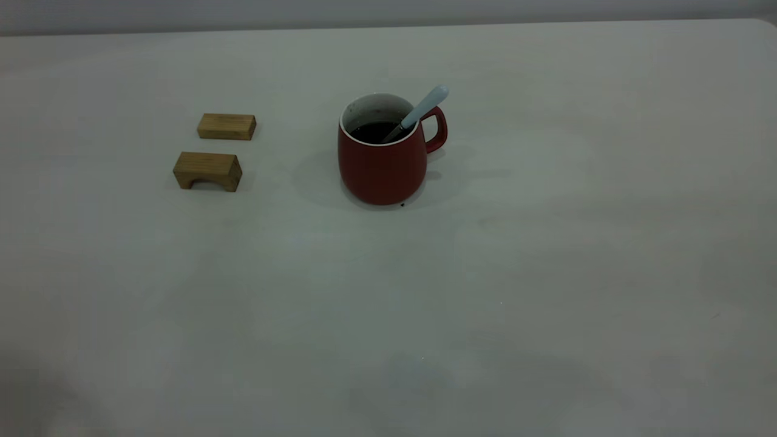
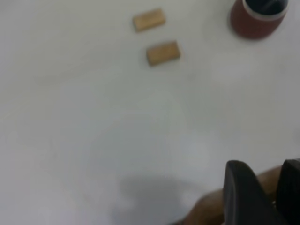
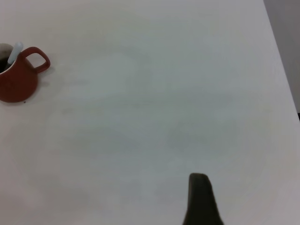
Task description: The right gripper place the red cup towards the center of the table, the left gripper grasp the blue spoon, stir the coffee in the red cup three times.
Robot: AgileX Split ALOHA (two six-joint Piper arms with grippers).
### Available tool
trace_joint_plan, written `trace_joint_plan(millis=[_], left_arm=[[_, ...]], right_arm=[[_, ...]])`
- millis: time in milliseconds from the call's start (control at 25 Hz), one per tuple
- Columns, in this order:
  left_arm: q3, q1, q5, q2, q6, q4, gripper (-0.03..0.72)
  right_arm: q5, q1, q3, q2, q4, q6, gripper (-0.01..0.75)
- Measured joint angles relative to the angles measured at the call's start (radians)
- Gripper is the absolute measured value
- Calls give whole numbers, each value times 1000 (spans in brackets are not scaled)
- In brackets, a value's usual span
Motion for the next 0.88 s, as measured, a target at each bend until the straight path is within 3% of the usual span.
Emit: trace_joint_plan(millis=[240, 440, 880], left_arm=[[264, 100, 16, -388, -75, 3, 245], [388, 181, 39, -583, -88, 4, 245], [441, 197, 67, -775, -91, 4, 245]], right_arm=[[0, 0, 0, 0, 0, 0, 565], [0, 0, 0, 0, 0, 0, 565], [0, 0, 0, 0, 0, 0, 565]])
